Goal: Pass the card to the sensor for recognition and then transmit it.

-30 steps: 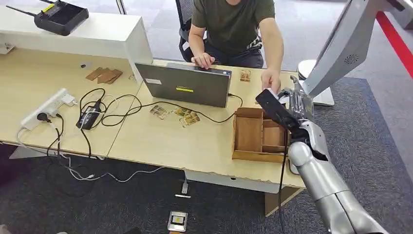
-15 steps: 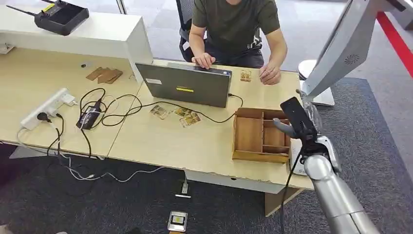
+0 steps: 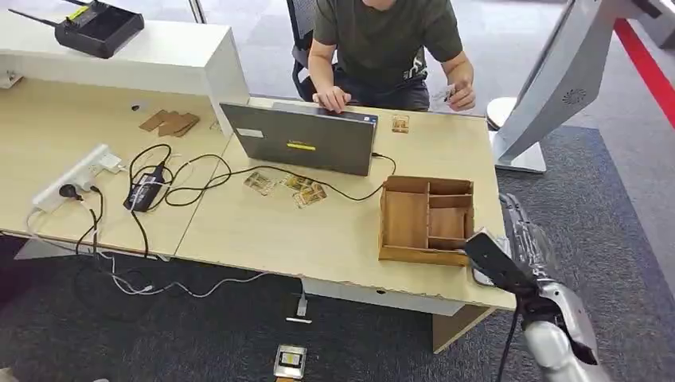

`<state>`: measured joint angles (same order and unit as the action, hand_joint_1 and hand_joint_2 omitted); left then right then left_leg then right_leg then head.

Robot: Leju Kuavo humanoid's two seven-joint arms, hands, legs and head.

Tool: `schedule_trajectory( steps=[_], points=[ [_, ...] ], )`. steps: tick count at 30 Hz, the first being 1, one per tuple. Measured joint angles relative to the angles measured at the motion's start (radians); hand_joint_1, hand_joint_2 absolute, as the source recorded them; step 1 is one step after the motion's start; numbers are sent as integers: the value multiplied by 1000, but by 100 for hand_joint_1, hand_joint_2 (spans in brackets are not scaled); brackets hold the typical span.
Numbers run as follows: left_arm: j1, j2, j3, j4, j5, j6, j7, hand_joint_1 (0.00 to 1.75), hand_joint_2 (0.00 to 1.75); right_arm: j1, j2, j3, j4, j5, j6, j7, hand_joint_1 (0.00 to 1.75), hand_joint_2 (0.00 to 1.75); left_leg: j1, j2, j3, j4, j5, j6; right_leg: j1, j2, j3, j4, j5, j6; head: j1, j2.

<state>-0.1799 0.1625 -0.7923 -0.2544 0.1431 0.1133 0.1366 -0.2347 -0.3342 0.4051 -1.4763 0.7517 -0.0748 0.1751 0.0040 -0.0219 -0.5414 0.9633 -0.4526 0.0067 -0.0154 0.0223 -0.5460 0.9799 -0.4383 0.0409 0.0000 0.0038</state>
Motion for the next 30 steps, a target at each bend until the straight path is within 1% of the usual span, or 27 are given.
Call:
schedule_trajectory(
  steps=[2, 5, 7, 8, 14, 16, 23, 26, 30],
  points=[
    [7, 0, 6, 0, 4, 5, -3, 0, 175, 8, 0, 6, -9, 116, -7, 13, 0, 175, 0, 0, 0, 0, 0, 0, 0, 0, 0, 0, 0, 0, 0, 0],
    [11, 0, 13, 0, 8, 7, -3, 0, 175, 10, 1, 32, -13, 313, -3, 51, 0, 175, 0, 0, 0, 0, 0, 0, 0, 0, 0, 0, 0, 0, 0, 0],
    [12, 0, 16, 0, 9, 11, -3, 0, 175, 10, 6, 53, -12, 393, 0, 63, 0, 175, 0, 0, 0, 0, 0, 0, 0, 0, 1, 0, 0, 0, 0, 0],
    [12, 0, 19, 0, 9, 11, -3, 0, 175, 10, 10, 62, -11, 409, 2, 64, 0, 175, 0, 0, 0, 0, 0, 0, 0, 0, 1, 0, 0, 0, 0, 0],
    [11, 0, 20, 0, 2, 12, -3, 0, 175, 10, 24, 103, -3, 437, 21, 69, 0, 175, 0, 0, 0, 0, 0, 0, 0, 0, 0, 0, 0, 0, 0, 0],
    [11, 0, 20, 0, -2, 12, -2, 0, 175, 11, 29, 112, 5, 434, 33, 71, 0, 175, 0, 0, 0, 0, 0, 0, 0, 0, 0, 0, 0, 0, 0, 0],
    [10, -1, 20, 0, -8, 11, 3, 0, 175, 6, 52, 132, 50, 402, 39, 71, 0, 175, 0, 0, 0, 0, 0, 0, 0, 0, 0, 0, 0, 0, 0, 0],
    [9, -1, 20, 0, -9, 11, 7, 0, 175, -7, 64, 140, 86, 398, 31, 71, 0, 175, 0, 0, 0, 0, 0, 0, 0, 0, 0, 0, 0, 0, 0, 0],
    [9, -2, 20, 0, -11, 11, 7, 0, 175, -38, 76, 152, 147, 365, -22, 63, 0, 175, 0, 0, 0, 0, 0, 0, 0, 0, 1, 0, 0, 0, 0, 0]
  ],
)
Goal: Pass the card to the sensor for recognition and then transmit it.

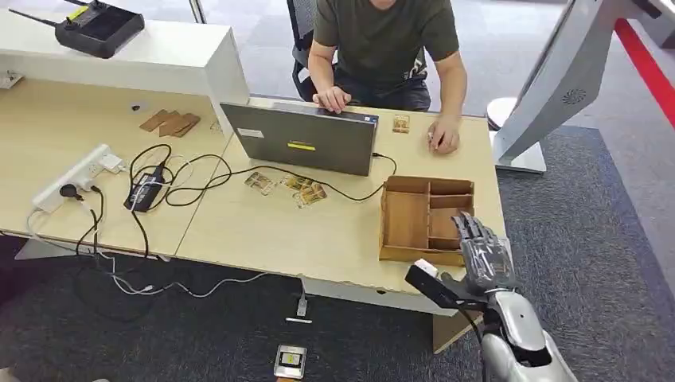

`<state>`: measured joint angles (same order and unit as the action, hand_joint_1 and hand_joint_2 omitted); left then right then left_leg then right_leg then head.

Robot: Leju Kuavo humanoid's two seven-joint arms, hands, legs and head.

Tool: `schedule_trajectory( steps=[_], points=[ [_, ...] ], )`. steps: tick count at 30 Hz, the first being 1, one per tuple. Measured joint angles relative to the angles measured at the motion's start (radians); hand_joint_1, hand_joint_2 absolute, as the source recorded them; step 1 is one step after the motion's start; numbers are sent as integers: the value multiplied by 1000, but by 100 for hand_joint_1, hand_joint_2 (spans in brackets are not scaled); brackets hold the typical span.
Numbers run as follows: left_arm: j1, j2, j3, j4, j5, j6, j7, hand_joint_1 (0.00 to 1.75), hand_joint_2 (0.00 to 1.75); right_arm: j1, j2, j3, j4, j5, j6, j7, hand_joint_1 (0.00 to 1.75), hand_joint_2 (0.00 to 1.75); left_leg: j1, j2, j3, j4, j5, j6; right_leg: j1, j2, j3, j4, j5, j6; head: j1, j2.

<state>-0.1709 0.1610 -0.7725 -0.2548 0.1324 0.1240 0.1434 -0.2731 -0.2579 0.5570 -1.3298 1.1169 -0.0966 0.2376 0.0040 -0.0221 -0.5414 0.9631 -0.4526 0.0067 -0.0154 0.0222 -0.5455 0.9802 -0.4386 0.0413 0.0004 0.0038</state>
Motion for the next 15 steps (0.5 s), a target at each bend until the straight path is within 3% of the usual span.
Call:
schedule_trajectory(
  steps=[6, 15],
  points=[
    [0, 0, 0, 0, -1, 1, 0, 0, 175, -47, 11, 27, 89, -41, -89, -5, 0, 175, 0, 0, 0, 0, 0, 0, 0, 0, 0, 0, 0, 0, 0, 0],
    [1, 0, 0, 0, 2, 2, -2, 0, 175, -77, 19, 64, 153, -34, -109, 12, 0, 175, 0, 0, 0, 0, 0, 0, 0, 0, 0, 0, 0, 0, 0, 0]
  ],
)
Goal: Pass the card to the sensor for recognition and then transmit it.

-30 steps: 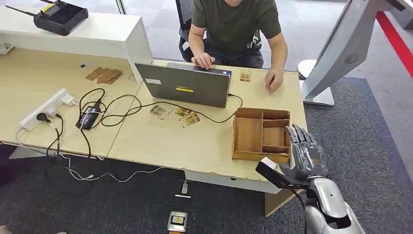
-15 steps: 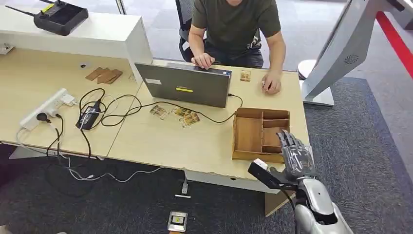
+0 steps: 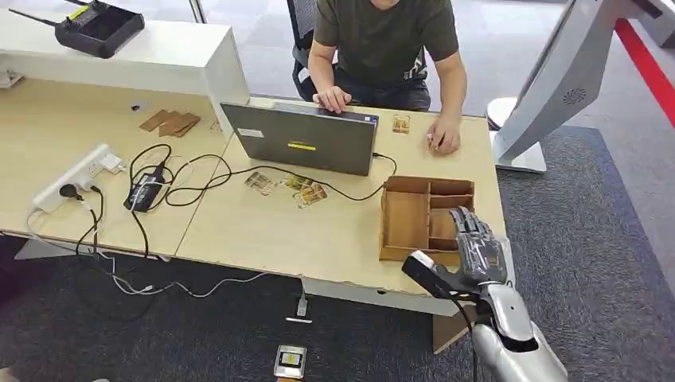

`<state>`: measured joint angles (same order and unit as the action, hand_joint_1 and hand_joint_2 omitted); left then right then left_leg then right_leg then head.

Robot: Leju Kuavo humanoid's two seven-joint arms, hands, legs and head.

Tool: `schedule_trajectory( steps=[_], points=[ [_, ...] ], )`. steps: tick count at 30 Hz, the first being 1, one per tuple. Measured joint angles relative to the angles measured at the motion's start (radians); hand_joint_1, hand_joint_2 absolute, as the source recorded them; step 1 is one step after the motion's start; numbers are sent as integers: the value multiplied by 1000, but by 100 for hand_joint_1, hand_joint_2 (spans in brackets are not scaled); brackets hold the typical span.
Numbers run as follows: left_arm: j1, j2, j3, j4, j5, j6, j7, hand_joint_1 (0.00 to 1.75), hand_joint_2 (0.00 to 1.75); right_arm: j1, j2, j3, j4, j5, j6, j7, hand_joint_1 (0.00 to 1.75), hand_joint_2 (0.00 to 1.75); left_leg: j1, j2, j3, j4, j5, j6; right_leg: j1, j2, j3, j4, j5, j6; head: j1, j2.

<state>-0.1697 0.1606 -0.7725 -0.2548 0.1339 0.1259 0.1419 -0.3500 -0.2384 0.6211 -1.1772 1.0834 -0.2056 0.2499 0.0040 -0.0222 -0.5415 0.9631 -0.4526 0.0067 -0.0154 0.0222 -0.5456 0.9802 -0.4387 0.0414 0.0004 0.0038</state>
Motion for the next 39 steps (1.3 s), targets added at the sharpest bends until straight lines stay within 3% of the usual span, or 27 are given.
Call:
schedule_trajectory(
  steps=[9, 10, 11, 12, 13, 24, 39],
  points=[
    [2, 0, 0, 0, 2, 2, -5, 0, 175, -6, 5, 20, 29, -1, 2, 16, 0, 175, 0, 0, 0, 0, 0, 0, 0, 0, 0, 0, 0, 0, 0, 0],
    [2, 0, 0, 0, 2, 2, -5, 0, 175, -6, 6, 21, 31, -2, 2, 16, 63, 175, 0, 0, 0, 0, 0, 0, 0, 0, 0, 0, 0, 0, 0, 0],
    [2, 0, 0, 0, 2, 2, -5, 0, 175, -6, 6, 22, 32, -3, 2, 16, 63, 175, 0, 0, 0, 0, 0, 0, 0, 0, 0, 0, 0, 0, 0, 0],
    [2, 0, 0, 0, 2, 2, -5, 0, 175, -6, 6, 24, 35, -6, 2, 16, 168, 175, 0, 0, 0, 0, 0, 0, 0, 0, 0, 0, 0, 0, 0, 0],
    [2, 0, 0, 0, 2, 2, -5, 0, 175, -6, 6, 26, 35, -11, 2, 16, 173, 175, 0, 0, 0, 0, 0, 0, 0, 0, 0, 0, 0, 0, 0, 0],
    [6, 1, 0, 0, 2, 2, -10, 0, 175, -6, 4, 33, 35, -27, -1, 13, 175, 175, 0, 0, 0, 0, 0, 0, 0, 0, 0, 0, 0, 0, 0, 0],
    [9, 1, 0, 0, 1, 8, -9, 0, 175, -17, -13, 26, 49, -37, -92, 69, 175, 175, 0, 0, 0, 0, 0, 0, 0, 0, 0, 0, 0, 0, 0, 0]
  ],
)
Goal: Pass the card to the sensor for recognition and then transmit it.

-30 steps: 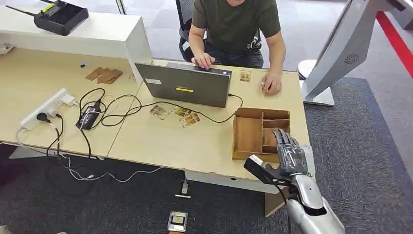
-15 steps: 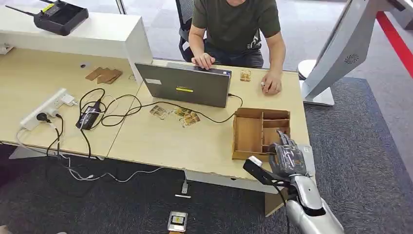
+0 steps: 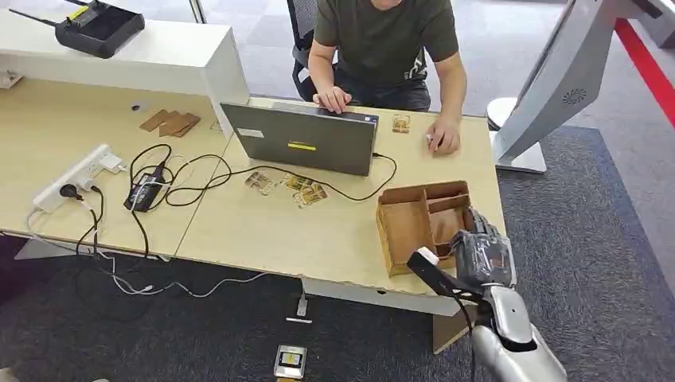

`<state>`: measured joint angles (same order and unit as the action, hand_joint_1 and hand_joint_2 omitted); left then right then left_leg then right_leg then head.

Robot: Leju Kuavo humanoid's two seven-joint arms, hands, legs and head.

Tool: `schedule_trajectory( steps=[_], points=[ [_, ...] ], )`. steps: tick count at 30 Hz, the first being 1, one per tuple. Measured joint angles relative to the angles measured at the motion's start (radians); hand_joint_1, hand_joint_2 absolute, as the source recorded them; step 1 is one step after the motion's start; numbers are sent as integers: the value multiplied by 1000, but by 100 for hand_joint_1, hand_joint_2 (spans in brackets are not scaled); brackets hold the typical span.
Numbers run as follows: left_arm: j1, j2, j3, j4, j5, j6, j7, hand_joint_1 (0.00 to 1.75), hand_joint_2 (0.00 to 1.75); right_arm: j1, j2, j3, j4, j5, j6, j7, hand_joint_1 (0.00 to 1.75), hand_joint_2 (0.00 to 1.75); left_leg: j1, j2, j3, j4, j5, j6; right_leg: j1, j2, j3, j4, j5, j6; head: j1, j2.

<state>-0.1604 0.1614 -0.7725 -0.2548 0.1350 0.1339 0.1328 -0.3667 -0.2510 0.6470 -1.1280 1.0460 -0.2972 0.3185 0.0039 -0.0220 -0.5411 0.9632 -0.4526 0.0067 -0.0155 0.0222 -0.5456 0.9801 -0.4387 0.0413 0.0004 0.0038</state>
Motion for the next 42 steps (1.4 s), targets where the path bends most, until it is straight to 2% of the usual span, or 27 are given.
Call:
schedule_trajectory(
  steps=[13, 18, 21, 32, 42],
  points=[
    [-13, 0, 0, 0, -23, -11, 4, 0, 175, -28, -19, -49, -126, -5, 0, 0, 175, 175, 0, 0, 0, 0, 0, 0, 0, 0, 0, 0, 0, 0, 0, 0],
    [-23, -2, 0, 0, -43, -24, 11, 0, 175, -53, 4, -64, -163, -210, 5, -125, 175, 175, 0, 0, 0, 0, 0, 0, 0, 0, 0, 1, 0, 0, 0, 0],
    [-34, -5, 0, 0, -59, -34, 20, 0, 175, -90, 32, -68, -165, -311, 30, -162, 175, 175, 0, 0, 0, 0, 0, 0, 0, 0, 0, 1, 0, 0, 0, 0],
    [-59, -16, 0, 0, -100, -63, 35, 0, 175, -200, 101, -70, -125, -412, 81, -175, 175, 175, 0, 0, 0, 0, 0, 0, 0, 0, 0, 1, 0, 0, 0, 0],
    [-81, -32, -1, -2, -121, -76, 47, 0, 175, -231, 107, -71, -60, -447, 72, -180, 175, 175, 0, 0, 0, 0, 0, 0, 0, 0, 0, 1, 0, 0, 0, 0]
  ],
)
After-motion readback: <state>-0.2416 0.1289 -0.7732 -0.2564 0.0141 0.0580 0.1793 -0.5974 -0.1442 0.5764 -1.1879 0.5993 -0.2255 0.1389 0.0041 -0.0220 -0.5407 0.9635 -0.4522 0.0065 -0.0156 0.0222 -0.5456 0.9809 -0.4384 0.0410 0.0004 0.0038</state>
